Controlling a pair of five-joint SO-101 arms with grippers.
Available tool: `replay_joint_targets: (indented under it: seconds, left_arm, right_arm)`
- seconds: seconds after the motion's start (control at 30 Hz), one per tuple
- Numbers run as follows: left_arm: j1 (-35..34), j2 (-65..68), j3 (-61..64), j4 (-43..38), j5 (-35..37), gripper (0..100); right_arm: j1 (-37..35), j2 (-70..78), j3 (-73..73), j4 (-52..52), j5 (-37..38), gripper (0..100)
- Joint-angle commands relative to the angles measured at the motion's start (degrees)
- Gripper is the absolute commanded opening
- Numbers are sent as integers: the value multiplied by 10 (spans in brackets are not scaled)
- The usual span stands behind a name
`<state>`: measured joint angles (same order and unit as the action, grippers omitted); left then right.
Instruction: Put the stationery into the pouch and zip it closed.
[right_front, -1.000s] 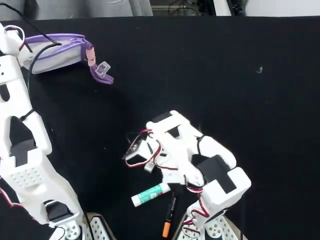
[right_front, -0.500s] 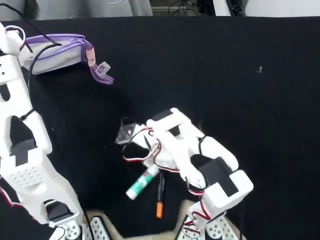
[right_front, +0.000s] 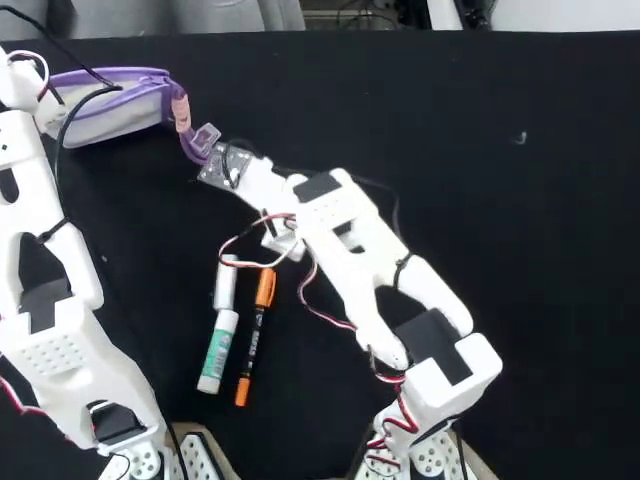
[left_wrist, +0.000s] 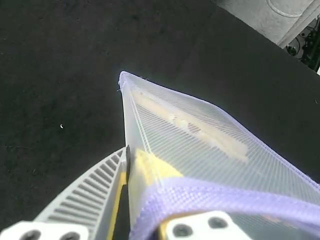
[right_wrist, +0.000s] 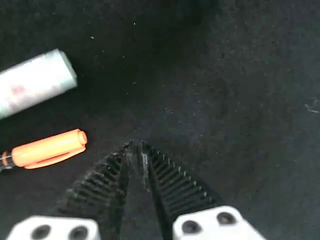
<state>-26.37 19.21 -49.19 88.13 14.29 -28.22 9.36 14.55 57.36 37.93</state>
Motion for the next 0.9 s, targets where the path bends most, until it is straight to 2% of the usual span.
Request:
replay_joint_targets:
  seconds: [0.0,0.1,0.2,0.4,0.5,0.7,0.87]
  left_arm:
    - [-1,-11,-10,-11,8,28]
    - [0,-11,-10,-11,8,28]
    - [0,-11,-10,-11,8,28]
    - [0,-11,-14,-9,8,28]
    - [-5,-11,-15,-11,8,28]
    - [-26,-17,-26,-12,8,28]
    - [-38,-12,-38,-8,8,28]
  right_arm:
    - [-4,-41,-51,60,-6,11]
    - [0,-42,-55,96,-25,11]
    - [-1,-42,-52,120,-94,27]
    - [-4,-41,-51,109,-291,256]
    - [-25,-41,-51,97,-392,323]
    - [-102,-41,-50,83,-542,299]
    - [-129,-41,2,10,-630,247]
